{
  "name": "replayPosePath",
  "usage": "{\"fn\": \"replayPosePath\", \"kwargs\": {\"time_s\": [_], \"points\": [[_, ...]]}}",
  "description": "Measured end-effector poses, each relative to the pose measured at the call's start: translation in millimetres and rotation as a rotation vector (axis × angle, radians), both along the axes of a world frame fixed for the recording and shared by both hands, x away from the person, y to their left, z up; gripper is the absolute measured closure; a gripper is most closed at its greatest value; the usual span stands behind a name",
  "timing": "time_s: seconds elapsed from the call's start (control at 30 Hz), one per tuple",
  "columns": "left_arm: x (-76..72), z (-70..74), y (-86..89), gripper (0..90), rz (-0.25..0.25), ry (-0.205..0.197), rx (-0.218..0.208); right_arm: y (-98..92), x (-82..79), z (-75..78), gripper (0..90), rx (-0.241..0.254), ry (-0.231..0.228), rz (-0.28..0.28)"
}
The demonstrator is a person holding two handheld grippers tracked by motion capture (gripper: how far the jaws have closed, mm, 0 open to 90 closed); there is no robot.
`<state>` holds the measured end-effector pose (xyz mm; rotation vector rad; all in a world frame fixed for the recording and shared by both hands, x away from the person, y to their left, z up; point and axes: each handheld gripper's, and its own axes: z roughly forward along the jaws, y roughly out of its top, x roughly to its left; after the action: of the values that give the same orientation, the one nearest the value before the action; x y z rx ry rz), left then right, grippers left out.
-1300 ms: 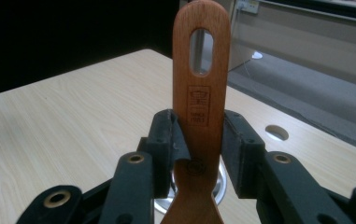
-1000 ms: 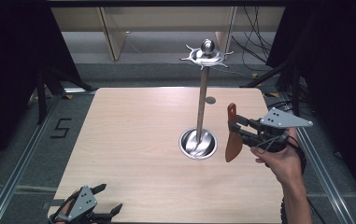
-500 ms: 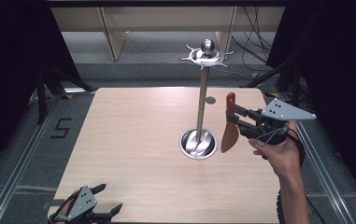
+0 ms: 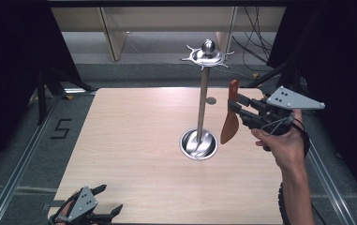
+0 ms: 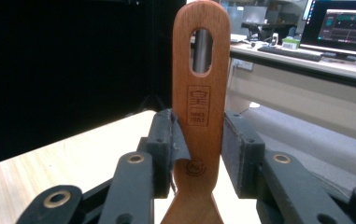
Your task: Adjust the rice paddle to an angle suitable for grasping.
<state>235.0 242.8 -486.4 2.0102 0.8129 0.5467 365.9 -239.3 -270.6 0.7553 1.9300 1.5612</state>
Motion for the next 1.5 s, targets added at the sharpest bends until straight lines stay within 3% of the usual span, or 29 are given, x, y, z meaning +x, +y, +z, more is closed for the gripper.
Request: {"fn": "replayPosePath", "kwargs": {"time_s": [0.27, 0.3, 0.47, 0.57, 0.63, 0.8, 0.83, 0.97, 1.07, 1.1, 1.13, 1.17, 1.33, 1.4, 1.5], "points": [[-0.3, 0.0, -0.1, 14.9, 0.000, 0.001, -0.001, 0.0, 4.2, 13.2, 67.1, 0.017, -0.004, -0.007], [-1.7, -0.8, -1.6, 14.9, 0.019, 0.020, -0.022, 0.1, 5.8, 15.9, 67.1, 0.021, -0.002, -0.003], [0.1, 0.0, -0.1, 14.9, -0.001, 0.001, 0.001, 1.5, 10.6, 20.8, 67.1, 0.027, -0.007, -0.008], [-0.4, -0.3, -0.4, 14.9, 0.002, 0.005, -0.004, 3.0, 13.7, 22.7, 67.1, 0.038, 0.022, -0.002], [-0.2, -0.3, -0.1, 14.9, -0.001, 0.003, 0.000, 2.3, 16.0, 23.4, 67.1, 0.031, -0.001, -0.012], [0.1, -0.2, 0.0, 14.9, -0.001, 0.002, -0.002, 5.3, 20.3, 26.1, 67.1, 0.046, 0.008, -0.010], [-1.6, -1.1, -1.6, 14.9, 0.016, 0.023, -0.021, 6.5, 22.0, 27.3, 67.1, 0.053, 0.015, -0.009], [-1.5, -0.8, -1.5, 14.9, 0.015, 0.020, -0.023, 10.6, 27.1, 28.8, 67.1, 0.051, 0.020, -0.002], [-0.1, 0.0, 0.0, 14.9, 0.000, 0.002, -0.001, 12.7, 29.0, 28.9, 67.1, 0.040, 0.022, -0.013], [-0.1, 0.2, -0.1, 14.9, -0.001, 0.002, -0.001, 16.1, 30.4, 28.4, 67.1, 0.047, 0.039, -0.007], [-1.6, -0.7, -1.5, 14.9, 0.016, 0.021, -0.024, 16.3, 32.3, 28.4, 67.1, 0.038, 0.021, -0.009], [-0.2, 0.2, 0.4, 14.9, -0.004, 0.003, 0.001, 17.6, 31.6, 28.3, 67.1, 0.048, 0.037, -0.006], [-0.1, 0.6, 0.5, 14.9, -0.004, 0.006, 0.001, 18.4, 35.2, 28.0, 67.1, 0.035, 0.035, -0.007], [-1.7, -0.6, -1.0, 14.9, 0.013, 0.019, -0.019, 18.7, 37.1, 27.4, 67.1, 0.038, 0.035, -0.009], [-1.5, -0.2, -0.6, 14.9, 0.013, 0.024, -0.017, 20.1, 38.2, 25.5, 67.0, 0.042, 0.056, -0.004]]}}
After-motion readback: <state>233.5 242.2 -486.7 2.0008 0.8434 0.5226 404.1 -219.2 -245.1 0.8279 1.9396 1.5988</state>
